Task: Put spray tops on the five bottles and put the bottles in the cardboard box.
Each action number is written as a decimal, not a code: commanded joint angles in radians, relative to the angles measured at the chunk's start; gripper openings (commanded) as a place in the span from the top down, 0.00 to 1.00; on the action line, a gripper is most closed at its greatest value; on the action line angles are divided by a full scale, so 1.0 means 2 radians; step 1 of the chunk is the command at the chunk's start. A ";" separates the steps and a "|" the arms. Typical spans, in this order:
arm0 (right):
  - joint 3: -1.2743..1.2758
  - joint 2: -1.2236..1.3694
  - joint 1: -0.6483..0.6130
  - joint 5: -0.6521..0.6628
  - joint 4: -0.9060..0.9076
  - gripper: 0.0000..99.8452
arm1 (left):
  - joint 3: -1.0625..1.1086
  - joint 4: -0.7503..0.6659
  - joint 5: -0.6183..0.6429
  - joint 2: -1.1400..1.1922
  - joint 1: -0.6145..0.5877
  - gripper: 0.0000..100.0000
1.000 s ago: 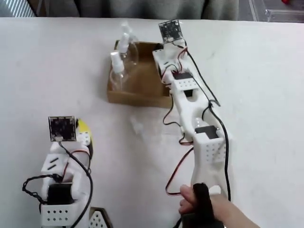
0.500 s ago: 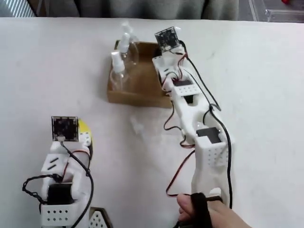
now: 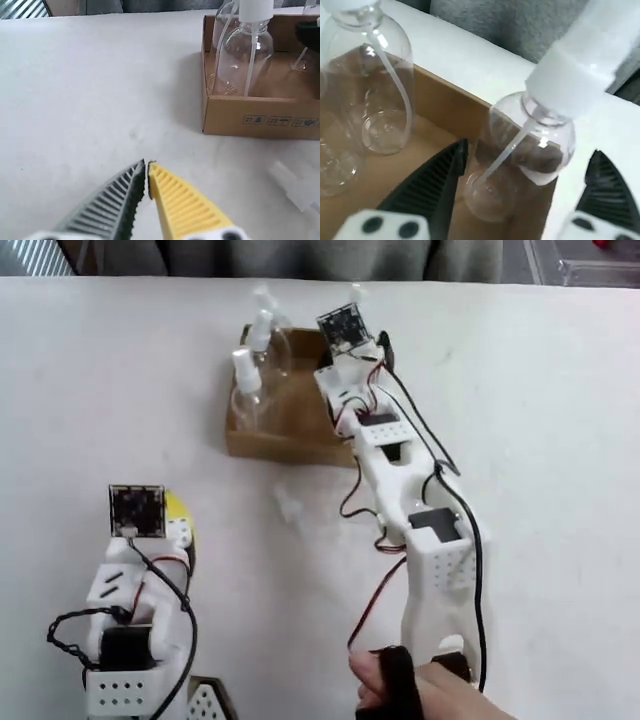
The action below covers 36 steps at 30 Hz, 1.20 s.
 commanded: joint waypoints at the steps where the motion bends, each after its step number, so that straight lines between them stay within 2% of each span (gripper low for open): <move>1: -0.008 -0.033 -0.008 0.005 0.002 0.67 | -0.002 -0.003 -0.005 -0.006 -0.003 0.98; 22: -0.021 -0.052 -0.003 -0.006 0.026 0.66 | -0.002 -0.003 -0.005 -0.006 -0.002 0.98; 26: -0.015 -0.096 -0.006 -0.038 0.075 0.66 | -0.002 -0.003 -0.005 -0.006 -0.002 0.98; 36: 0.028 -0.200 -0.004 -0.042 0.191 0.66 | -0.002 -0.003 -0.005 -0.006 -0.002 0.98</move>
